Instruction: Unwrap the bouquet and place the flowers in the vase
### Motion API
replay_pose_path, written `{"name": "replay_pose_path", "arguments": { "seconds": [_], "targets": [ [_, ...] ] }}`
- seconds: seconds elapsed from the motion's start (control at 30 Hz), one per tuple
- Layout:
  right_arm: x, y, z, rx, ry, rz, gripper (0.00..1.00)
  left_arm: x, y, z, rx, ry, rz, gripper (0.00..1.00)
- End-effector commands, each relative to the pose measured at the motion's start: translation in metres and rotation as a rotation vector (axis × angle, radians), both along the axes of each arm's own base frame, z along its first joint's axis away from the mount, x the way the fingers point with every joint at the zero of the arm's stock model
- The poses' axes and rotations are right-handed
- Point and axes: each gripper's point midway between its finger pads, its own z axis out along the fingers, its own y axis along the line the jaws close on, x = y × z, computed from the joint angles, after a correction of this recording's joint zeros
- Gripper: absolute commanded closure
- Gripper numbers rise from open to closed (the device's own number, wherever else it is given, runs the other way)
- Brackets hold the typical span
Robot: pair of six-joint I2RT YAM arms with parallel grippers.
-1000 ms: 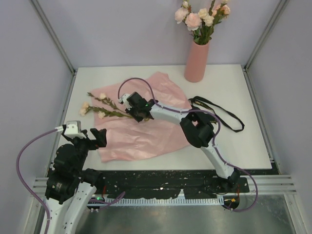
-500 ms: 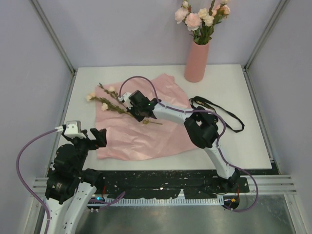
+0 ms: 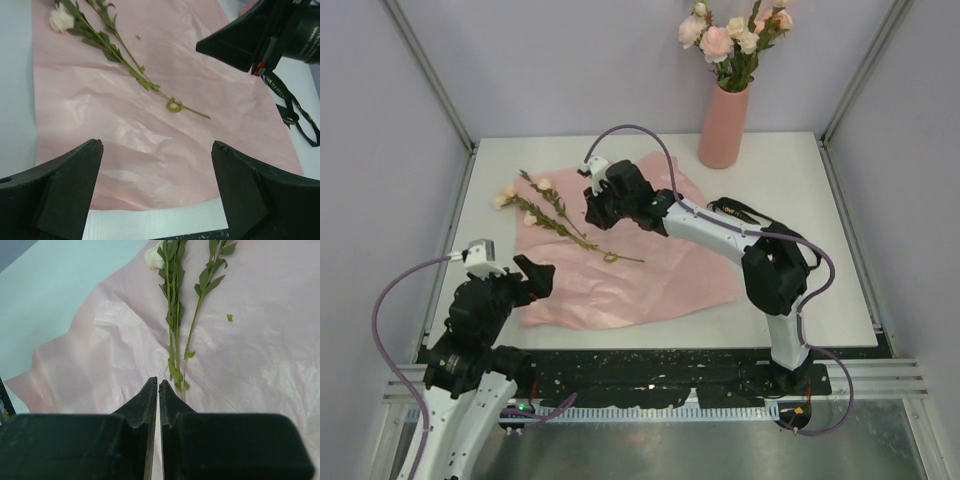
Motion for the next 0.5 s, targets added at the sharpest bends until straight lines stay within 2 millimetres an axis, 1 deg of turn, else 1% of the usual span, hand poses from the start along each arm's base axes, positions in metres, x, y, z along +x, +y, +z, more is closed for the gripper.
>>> {"name": "replay_pose_path", "arguments": {
  "seconds": [0.0, 0.03, 0.07, 0.1, 0.13, 0.17, 0.33, 0.37, 0.47],
  "targets": [
    [-0.003, 0.000, 0.004, 0.026, -0.028, 0.026, 0.85, 0.007, -0.032, -0.020, -0.189, 0.141, -0.056, 0.06],
    [0.004, -0.006, -0.008, -0.027, -0.044, 0.001, 0.80, 0.009, -0.031, -0.020, -0.186, 0.151, -0.048, 0.06],
    [0.007, -0.009, -0.023, -0.084, -0.029, -0.008, 0.77, 0.011, -0.030, -0.018, -0.182, 0.147, -0.040, 0.05],
    [0.012, -0.016, -0.031, -0.130, -0.027, -0.041, 0.75, 0.011, -0.028, -0.016, -0.177, 0.144, -0.032, 0.05],
    [0.012, -0.020, -0.043, -0.170, -0.002, -0.048, 0.73, 0.012, -0.027, -0.015, -0.171, 0.139, -0.030, 0.05],
    [0.013, -0.024, -0.052, -0.209, -0.015, -0.043, 0.72, 0.012, -0.027, -0.013, -0.171, 0.130, -0.032, 0.05],
    [0.000, -0.037, -0.073, -0.312, -0.013, -0.006, 0.68, 0.011, -0.024, -0.013, -0.168, 0.102, -0.021, 0.05],
    [-0.004, -0.043, -0.080, -0.354, -0.004, 0.008, 0.67, 0.011, -0.023, -0.013, -0.167, 0.099, -0.019, 0.05],
    [-0.012, -0.052, -0.090, -0.418, -0.015, 0.044, 0.65, 0.010, -0.022, -0.015, -0.159, 0.099, -0.013, 0.04]
  ]
}}
